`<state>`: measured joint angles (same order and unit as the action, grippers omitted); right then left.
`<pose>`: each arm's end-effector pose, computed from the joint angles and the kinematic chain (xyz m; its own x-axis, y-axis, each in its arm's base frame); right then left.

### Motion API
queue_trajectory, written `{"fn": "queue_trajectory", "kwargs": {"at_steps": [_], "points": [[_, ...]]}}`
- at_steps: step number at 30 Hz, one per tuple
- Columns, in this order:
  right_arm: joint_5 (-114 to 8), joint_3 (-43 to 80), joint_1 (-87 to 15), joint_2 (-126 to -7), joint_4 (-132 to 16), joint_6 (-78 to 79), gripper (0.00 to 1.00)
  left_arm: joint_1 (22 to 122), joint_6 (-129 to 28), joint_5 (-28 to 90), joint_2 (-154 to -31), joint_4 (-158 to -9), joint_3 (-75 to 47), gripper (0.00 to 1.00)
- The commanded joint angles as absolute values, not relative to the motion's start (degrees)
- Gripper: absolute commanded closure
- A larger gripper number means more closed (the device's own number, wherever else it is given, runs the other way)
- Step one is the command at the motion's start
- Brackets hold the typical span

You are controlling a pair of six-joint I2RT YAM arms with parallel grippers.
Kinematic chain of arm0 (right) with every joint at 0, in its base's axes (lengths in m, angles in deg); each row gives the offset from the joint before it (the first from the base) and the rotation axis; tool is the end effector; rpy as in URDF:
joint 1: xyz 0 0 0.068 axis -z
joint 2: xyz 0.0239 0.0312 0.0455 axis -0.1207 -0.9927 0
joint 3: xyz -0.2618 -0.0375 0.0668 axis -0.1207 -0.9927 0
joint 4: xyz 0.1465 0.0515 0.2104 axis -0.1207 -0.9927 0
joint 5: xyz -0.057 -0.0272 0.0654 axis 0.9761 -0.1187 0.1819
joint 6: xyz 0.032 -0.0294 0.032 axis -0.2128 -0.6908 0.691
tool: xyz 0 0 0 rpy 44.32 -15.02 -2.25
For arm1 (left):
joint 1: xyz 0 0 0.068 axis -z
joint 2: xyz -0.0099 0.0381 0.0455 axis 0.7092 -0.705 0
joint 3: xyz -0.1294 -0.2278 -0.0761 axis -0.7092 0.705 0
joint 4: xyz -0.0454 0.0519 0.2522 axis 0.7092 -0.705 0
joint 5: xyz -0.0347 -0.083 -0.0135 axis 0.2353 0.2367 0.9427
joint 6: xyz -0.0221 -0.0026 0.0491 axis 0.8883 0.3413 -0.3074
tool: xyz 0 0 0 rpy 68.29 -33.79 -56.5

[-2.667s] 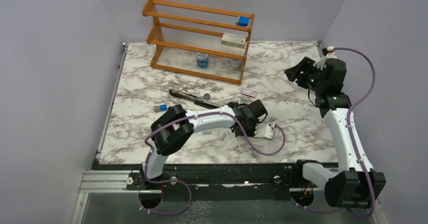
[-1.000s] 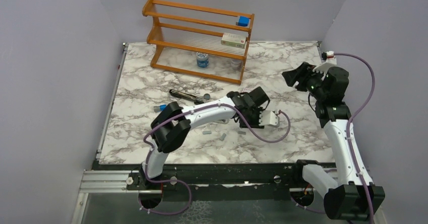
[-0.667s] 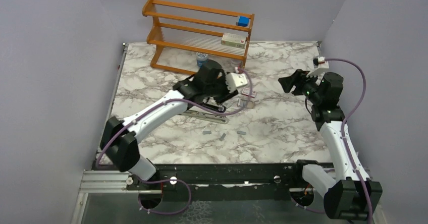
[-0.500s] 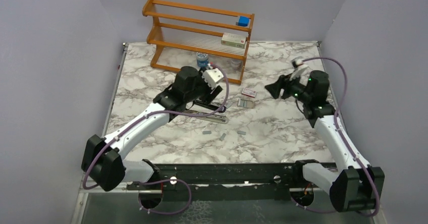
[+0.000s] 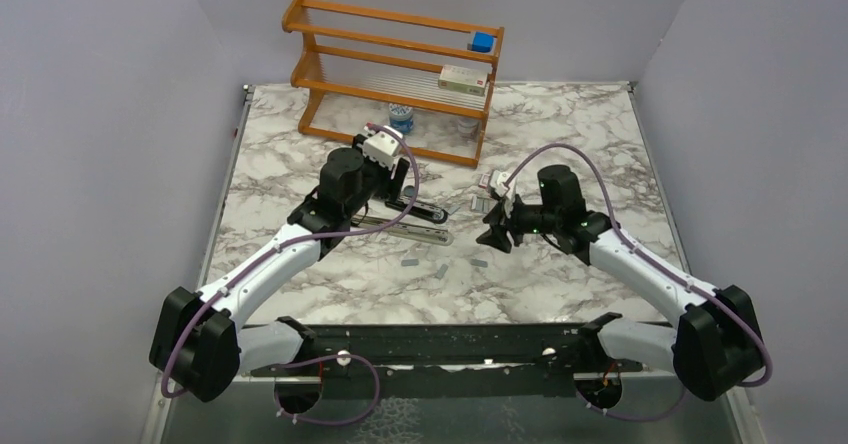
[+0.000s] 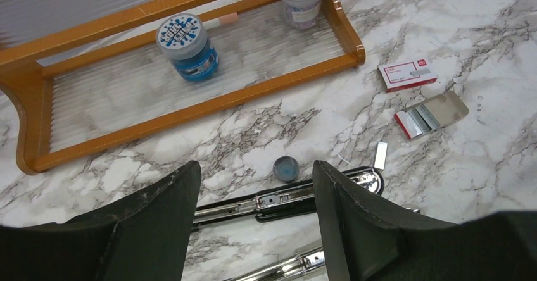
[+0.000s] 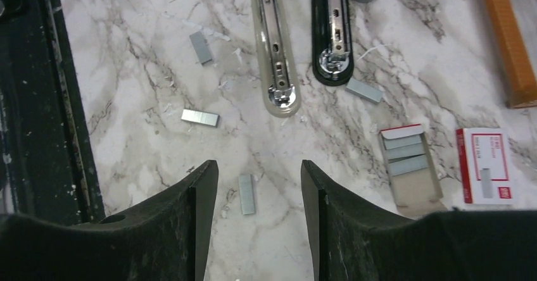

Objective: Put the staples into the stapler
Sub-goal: Pick up the staple from the center of the board.

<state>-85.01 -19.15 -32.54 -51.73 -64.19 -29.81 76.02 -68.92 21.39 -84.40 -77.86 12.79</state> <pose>0.2085 0.1251 0.2351 -0.1500 -0.4106 -0.8994 -0.9434 0.3316 0.0060 0.2369 -0.1405 0.2938 -0.1557 0.2316 -0.9603 0.5126 0.8499 0.1218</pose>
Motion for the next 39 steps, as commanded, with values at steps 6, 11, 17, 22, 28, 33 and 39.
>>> {"fn": "queue_trajectory", "kwargs": {"at_steps": [6,11,17,22,28,33,39], "points": [[-75.2,-12.6,-41.5,-58.7,-82.9,-38.9,0.46,75.7,-68.2,9.8,-82.8,-74.1,13.1,0.31],[-73.7,-14.4,-42.0,-61.3,-82.1,-42.0,0.46,74.1,-68.3,2.5,-81.8,-73.1,13.9,0.3],[-71.8,-15.8,-42.0,-63.9,-82.0,-45.4,0.46,73.6,-68.8,2.2,-81.3,-72.5,14.7,0.29],[-72.8,-15.1,-42.0,-66.6,-80.5,-45.5,0.46,73.6,-69.2,2.3,-81.8,-72.4,14.7,0.29],[-72.3,-13.0,-42.1,-70.8,-79.5,-45.8,0.46,73.6,-69.6,2.4,-82.0,-72.3,14.9,0.29],[-71.5,-11.7,-42.1,-73.5,-79.2,-45.9,0.49,73.5,-70.0,2.3,-81.9,-72.1,15.0,0.29],[-70.5,-11.7,-42.1,-74.3,-79.0,-46.1,0.54,73.6,-70.2,2.1,-81.9,-71.9,15.1,0.28]]}}
